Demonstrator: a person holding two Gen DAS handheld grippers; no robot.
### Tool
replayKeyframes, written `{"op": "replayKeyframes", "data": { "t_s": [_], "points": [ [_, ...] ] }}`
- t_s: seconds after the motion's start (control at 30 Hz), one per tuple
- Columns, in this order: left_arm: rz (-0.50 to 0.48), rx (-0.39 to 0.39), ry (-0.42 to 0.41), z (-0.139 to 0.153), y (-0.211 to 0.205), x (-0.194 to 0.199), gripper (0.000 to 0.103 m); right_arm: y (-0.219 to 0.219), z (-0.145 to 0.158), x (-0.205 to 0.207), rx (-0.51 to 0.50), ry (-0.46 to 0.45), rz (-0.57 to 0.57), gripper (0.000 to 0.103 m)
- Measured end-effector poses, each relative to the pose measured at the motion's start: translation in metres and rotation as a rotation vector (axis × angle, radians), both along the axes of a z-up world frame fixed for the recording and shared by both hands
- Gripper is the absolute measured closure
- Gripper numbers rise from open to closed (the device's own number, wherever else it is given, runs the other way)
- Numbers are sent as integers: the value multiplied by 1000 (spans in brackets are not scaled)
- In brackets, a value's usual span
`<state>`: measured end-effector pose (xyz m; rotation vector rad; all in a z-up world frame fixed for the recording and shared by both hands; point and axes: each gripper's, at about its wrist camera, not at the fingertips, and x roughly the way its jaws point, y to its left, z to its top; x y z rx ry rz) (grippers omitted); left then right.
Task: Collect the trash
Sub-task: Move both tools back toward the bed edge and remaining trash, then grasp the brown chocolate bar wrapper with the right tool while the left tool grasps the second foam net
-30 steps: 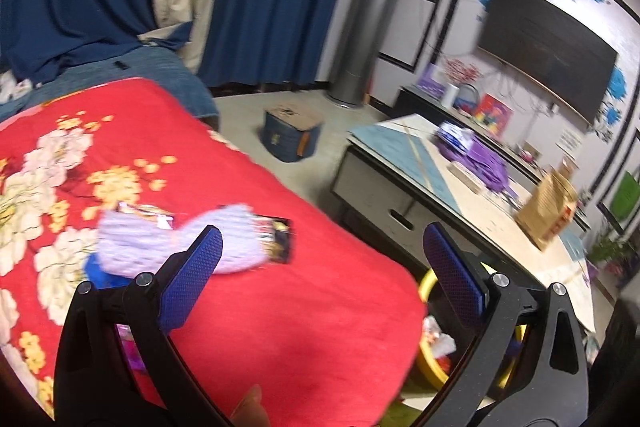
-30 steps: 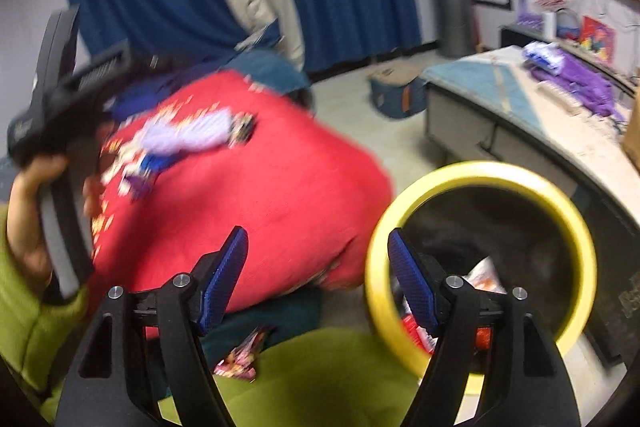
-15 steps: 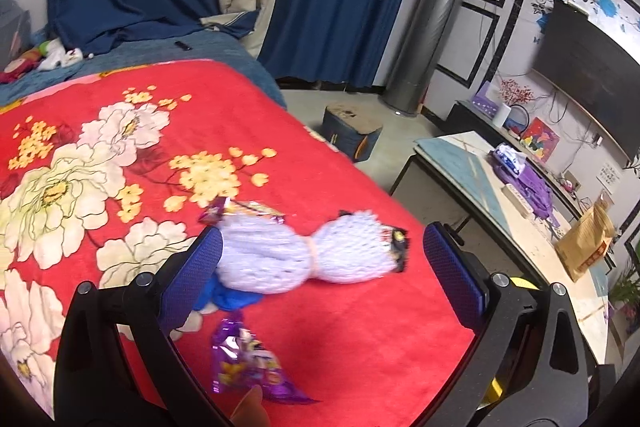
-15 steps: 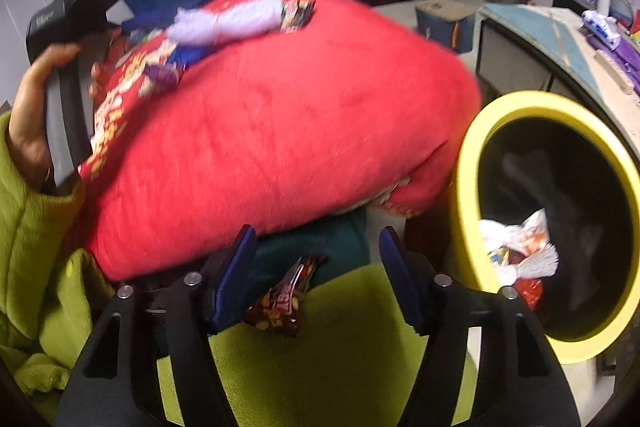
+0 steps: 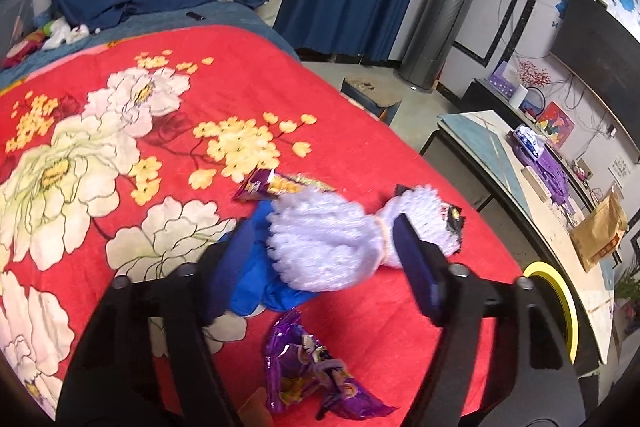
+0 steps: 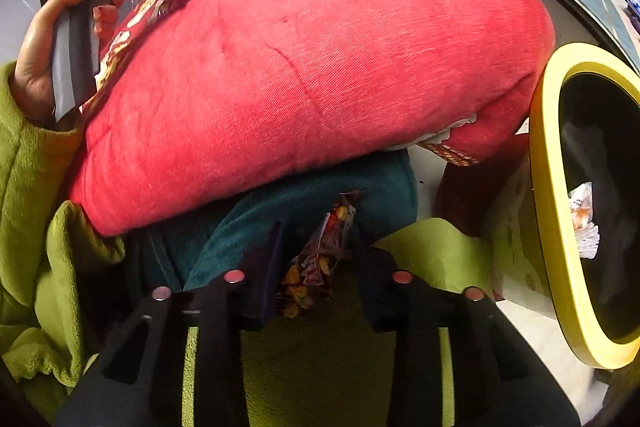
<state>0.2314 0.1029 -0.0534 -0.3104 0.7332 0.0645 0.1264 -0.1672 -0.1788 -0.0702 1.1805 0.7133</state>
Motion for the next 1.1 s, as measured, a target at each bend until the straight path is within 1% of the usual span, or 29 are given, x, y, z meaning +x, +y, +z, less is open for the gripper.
{"op": "replayKeyframes", "data": {
  "t_s": [0.03,0.1,0.13,0.17,0.3,0.4,0.5,0.57,0.7,0.9,1.1],
  "points": [
    [0,-4,6,-2,1,0,53,0,0,0,3,1,1,78],
    [-2,-4,12,-3,0,0,65,-2,1,0,14,4,-5,84],
    [-3,-4,15,-4,0,-1,66,-3,1,1,22,7,-8,86],
    [-5,-6,15,-4,0,-1,68,-4,0,1,29,13,-9,86],
    [-16,-5,22,-4,-2,-2,85,-1,2,1,29,5,0,88],
    [-27,-6,27,-6,-3,-3,90,1,6,-2,26,-11,14,90],
    [-38,-14,23,-6,-4,-6,94,-1,11,-4,25,-32,23,90],
    [-47,-27,9,-3,-4,-9,94,-1,15,-5,28,-47,25,90],
    [-56,-25,-20,7,-7,-15,96,-6,22,-6,29,-72,21,91],
    [-64,-25,-68,22,-9,-23,97,-18,31,-4,47,-82,-10,91],
    [-96,-12,-112,39,-17,-33,97,-23,55,-8,87,-122,-16,91]
  ]
}}
